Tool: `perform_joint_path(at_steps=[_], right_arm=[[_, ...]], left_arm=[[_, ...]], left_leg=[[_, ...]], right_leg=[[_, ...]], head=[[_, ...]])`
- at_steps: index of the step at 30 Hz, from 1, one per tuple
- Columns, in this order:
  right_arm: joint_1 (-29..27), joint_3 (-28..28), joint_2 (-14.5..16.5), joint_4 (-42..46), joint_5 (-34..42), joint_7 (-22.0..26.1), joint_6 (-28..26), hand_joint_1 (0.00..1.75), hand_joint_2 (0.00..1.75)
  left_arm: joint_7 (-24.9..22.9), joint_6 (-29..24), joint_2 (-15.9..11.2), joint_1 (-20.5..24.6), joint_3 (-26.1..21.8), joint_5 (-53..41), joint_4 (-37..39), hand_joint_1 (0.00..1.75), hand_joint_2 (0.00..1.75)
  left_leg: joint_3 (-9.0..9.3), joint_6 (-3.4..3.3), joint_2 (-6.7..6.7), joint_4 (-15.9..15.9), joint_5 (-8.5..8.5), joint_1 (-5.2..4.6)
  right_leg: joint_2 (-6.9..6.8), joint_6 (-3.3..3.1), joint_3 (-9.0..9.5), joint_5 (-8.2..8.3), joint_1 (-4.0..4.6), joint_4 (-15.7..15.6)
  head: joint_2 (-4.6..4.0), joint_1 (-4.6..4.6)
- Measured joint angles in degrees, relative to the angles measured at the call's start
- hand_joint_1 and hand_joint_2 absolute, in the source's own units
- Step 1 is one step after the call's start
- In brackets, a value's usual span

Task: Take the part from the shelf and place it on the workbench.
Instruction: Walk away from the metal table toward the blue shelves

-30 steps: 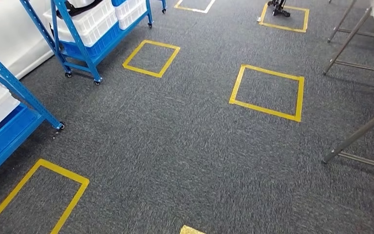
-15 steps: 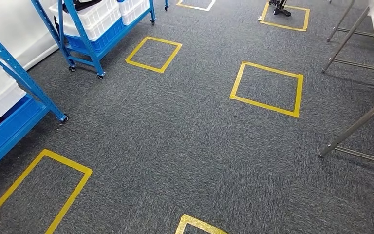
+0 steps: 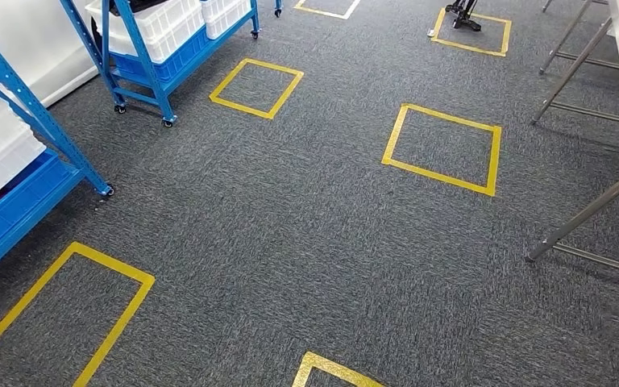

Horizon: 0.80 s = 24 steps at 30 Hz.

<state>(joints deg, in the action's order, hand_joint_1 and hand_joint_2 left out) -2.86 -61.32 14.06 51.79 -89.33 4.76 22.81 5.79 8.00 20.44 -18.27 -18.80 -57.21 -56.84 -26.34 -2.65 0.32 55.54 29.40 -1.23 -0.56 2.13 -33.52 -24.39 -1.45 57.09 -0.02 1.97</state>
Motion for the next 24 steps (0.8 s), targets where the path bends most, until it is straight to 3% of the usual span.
perform_joint_path(at_steps=[2, 4, 5, 6, 7, 8, 10, 12, 13, 15, 17, 19, 20, 21, 22, 24], right_arm=[[0.0, 0.1, -0.2, -0.2, 0.0, -0.1, 0.1, 0.00, 0.00], [0.0, 0.1, -0.4, -0.4, 0.0, -0.2, 0.3, 0.00, 0.00], [0.0, 0.1, -0.5, -0.6, 0.0, -0.2, 0.3, 0.00, 0.00], [0.0, 0.1, -0.5, -0.7, 0.0, -0.2, 0.3, 0.00, 0.00], [-0.1, 0.1, -0.6, -0.8, 0.0, -0.2, 0.3, 0.00, 0.00], [-0.1, 0.2, -0.7, -0.9, 0.0, -0.2, 0.4, 0.00, 0.00], [-0.2, 0.2, -1.1, -1.1, 0.0, -0.2, 0.4, 0.00, 0.00], [-0.2, 0.3, -1.4, -1.2, 0.0, -0.1, 0.4, 0.00, 0.00], [-0.3, 0.3, -1.6, -1.3, 0.0, 0.0, 0.4, 0.00, 0.00], [-0.3, 0.6, -1.6, -1.4, 0.0, 0.2, 0.5, 0.00, 0.00], [-0.5, 0.7, -1.6, -1.5, 0.0, 0.5, 0.5, 0.00, 0.00], [-0.7, 0.8, -1.7, -1.6, 0.0, 0.6, 0.6, 0.00, 0.00], [-0.8, 0.8, -1.7, -1.6, 0.0, 0.6, 0.6, 0.00, 0.00], [-0.8, 0.9, -1.7, -1.7, 0.0, 0.6, 0.6, 0.00, 0.00], [-0.8, 1.0, -1.7, -1.8, 0.0, 0.6, 0.7, 0.00, 0.00], [-0.8, 1.1, -1.7, -1.9, 0.0, 0.6, 0.7, 0.00, 0.00]], left_arm=[[0.2, 0.0, 0.0, 0.2, -0.3, -0.4, 0.2, 0.00, 0.00], [0.5, 0.1, 0.0, 0.4, -0.5, -0.9, 0.5, 0.00, 0.00], [0.5, 0.1, 0.0, 0.5, -0.7, -1.0, 0.7, 0.00, 0.00], [0.6, 0.1, 0.0, 0.5, -0.8, -1.3, 0.9, 0.00, 0.00], [0.7, 0.2, 0.0, 0.5, -1.0, -1.4, 1.1, 0.00, 0.00], [0.9, 0.2, 0.0, 0.6, -1.1, -1.6, 1.3, 0.00, 0.00], [1.2, 0.2, 0.1, 0.9, -1.2, -2.1, 1.6, 0.00, 0.00], [1.5, 0.1, 0.1, 1.2, -1.4, -2.3, 1.9, 0.00, 0.00], [1.5, 0.1, 0.2, 1.3, -1.5, -2.2, 2.0, 0.00, 0.00], [1.6, 0.0, 0.2, 1.4, -1.9, -1.9, 2.0, 0.00, 0.00], [1.6, -0.1, 0.1, 1.3, -2.4, -1.6, 2.0, 0.00, 0.00], [1.5, -0.2, 0.1, 1.4, -2.7, -1.4, 2.0, 0.00, 0.00], [1.5, -0.2, 0.1, 1.4, -2.8, -1.3, 2.0, 0.00, 0.00], [1.5, -0.2, 0.1, 1.4, -2.9, -1.2, 2.0, 0.00, 0.00], [1.5, -0.2, 0.1, 1.3, -3.1, -1.2, 2.0, 0.00, 0.00], [1.5, -0.1, 0.1, 1.3, -3.3, -1.2, 2.0, 0.00, 0.00]], left_leg=[[-0.17, -0.76, -0.24, -0.5, -0.69, 0.21], [-0.66, -1.07, -0.58, -0.5, -1.01, 0.13], [-0.87, -1.10, -0.81, -0.5, -1.09, 0.02], [-1.00, -1.09, -1.11, -0.4, -1.13, -0.11], [-1.05, -1.07, -1.50, -0.3, -1.15, -0.23], [-0.98, -1.02, -1.98, -0.2, -1.13, -0.33], [-1.00, -0.80, -3.02, 0.1, -0.99, -0.42], [-1.47, -0.20, -4.06, 0.4, -0.86, -0.19], [-1.74, 0.20, -4.56, 0.5, -0.85, -0.03], [-1.87, 0.97, -5.15, 0.6, -0.71, 0.15], [-3.08, 1.69, -3.61, 3.3, 1.20, 0.12], [-6.59, 2.45, -1.59, 10.3, 4.97, 0.52], [-8.60, 2.81, -1.24, 14.1, 6.52, 0.82], [-9.97, 3.14, -1.05, 16.5, 7.02, 1.11], [-10.45, 3.44, -0.88, 17.1, 6.49, 1.38], [-7.88, 3.92, 0.02, 11.5, 2.46, 1.82]], right_leg=[[0.07, 0.10, -1.36, -2.54, 0.05, 3.1], [0.23, -0.08, -4.68, -6.96, 0.13, 10.8], [0.29, -0.17, -6.27, -8.53, 0.19, 14.6], [0.33, -0.31, -7.07, -9.06, 0.24, 16.8], [0.40, -0.52, -6.73, -8.41, 0.28, 16.7], [0.59, -0.81, -5.24, -6.80, 0.37, 14.2], [2.66, -1.65, -0.74, -3.50, 0.55, 5.8], [4.50, -2.10, 1.79, -2.50, 0.77, 0.7], [4.66, -2.18, 2.00, -2.74, 0.87, 0.3], [3.39, -2.40, 2.30, -2.59, 0.82, -0.3], [1.99, -2.76, 2.68, -2.38, 0.46, -1.1], [0.51, -3.00, 2.80, -2.39, 0.45, -1.4], [-0.25, -3.05, 2.78, -2.46, 0.48, -1.3], [-0.97, -3.04, 2.80, -2.55, 0.48, -1.3], [-1.65, -2.98, 2.84, -2.66, 0.45, -1.2], [-2.87, -2.65, 3.08, -2.97, 0.30, -1.0]], head=[[0.00, -0.14], [0.00, -0.26], [0.00, -0.28], [0.00, -0.27], [0.00, -0.27], [0.00, -0.27], [0.00, -0.22], [0.01, -0.16], [0.01, -0.15], [0.01, -0.19], [0.01, 0.09], [0.00, 0.38], [0.01, 0.42], [0.01, 0.41], [0.01, 0.42], [0.00, 0.43]])
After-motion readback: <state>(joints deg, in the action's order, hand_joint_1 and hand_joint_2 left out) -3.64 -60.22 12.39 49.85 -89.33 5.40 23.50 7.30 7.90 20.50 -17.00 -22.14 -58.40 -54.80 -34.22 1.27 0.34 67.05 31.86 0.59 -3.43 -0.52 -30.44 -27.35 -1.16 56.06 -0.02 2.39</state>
